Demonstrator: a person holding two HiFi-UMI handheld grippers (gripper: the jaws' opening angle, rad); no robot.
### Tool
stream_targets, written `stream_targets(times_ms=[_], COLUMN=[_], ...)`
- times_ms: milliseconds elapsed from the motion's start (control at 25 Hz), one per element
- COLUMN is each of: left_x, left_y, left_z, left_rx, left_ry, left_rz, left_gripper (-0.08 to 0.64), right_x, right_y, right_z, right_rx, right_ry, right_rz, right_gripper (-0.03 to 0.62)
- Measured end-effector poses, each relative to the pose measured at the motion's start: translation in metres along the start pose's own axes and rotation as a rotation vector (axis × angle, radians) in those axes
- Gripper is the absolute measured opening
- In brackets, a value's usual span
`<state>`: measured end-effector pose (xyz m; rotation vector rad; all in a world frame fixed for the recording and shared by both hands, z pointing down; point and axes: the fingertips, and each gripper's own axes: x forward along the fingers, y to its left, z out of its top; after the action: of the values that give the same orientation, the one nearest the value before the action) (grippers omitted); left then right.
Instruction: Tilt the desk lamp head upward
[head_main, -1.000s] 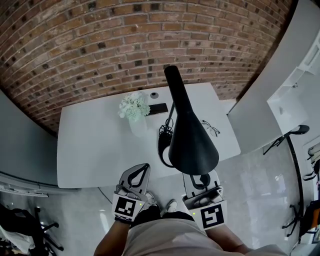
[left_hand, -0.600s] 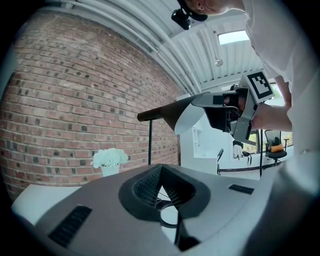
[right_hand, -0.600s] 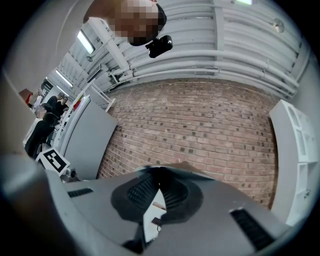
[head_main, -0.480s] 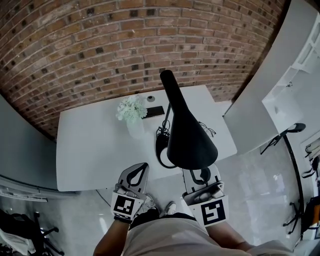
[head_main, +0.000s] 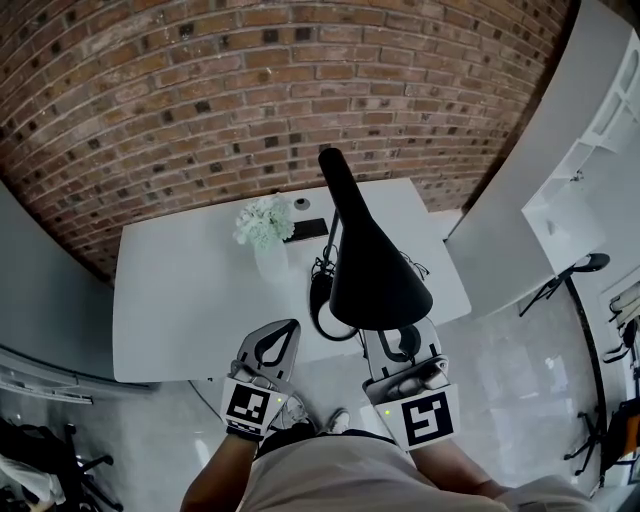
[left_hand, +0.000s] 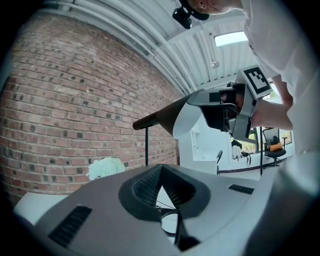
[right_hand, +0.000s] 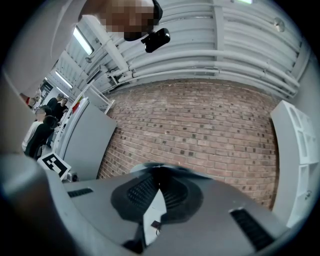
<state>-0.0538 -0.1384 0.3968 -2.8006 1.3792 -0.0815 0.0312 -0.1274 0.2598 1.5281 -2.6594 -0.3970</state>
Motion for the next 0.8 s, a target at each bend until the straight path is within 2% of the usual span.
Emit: stream_targets(times_ms=[800], left_x=[0.006], left_y=[0.001], left_z=[0.005], left_rx=[0.006], left_ry=[-0.009], left_rz=[0.009], left_gripper=[0.008], right_x=[0.002], right_y=[0.000], right_z=[0.015], right_rx=[0.000], right_ry=[-0.022], right_rz=[0.040], right_gripper=[0.017])
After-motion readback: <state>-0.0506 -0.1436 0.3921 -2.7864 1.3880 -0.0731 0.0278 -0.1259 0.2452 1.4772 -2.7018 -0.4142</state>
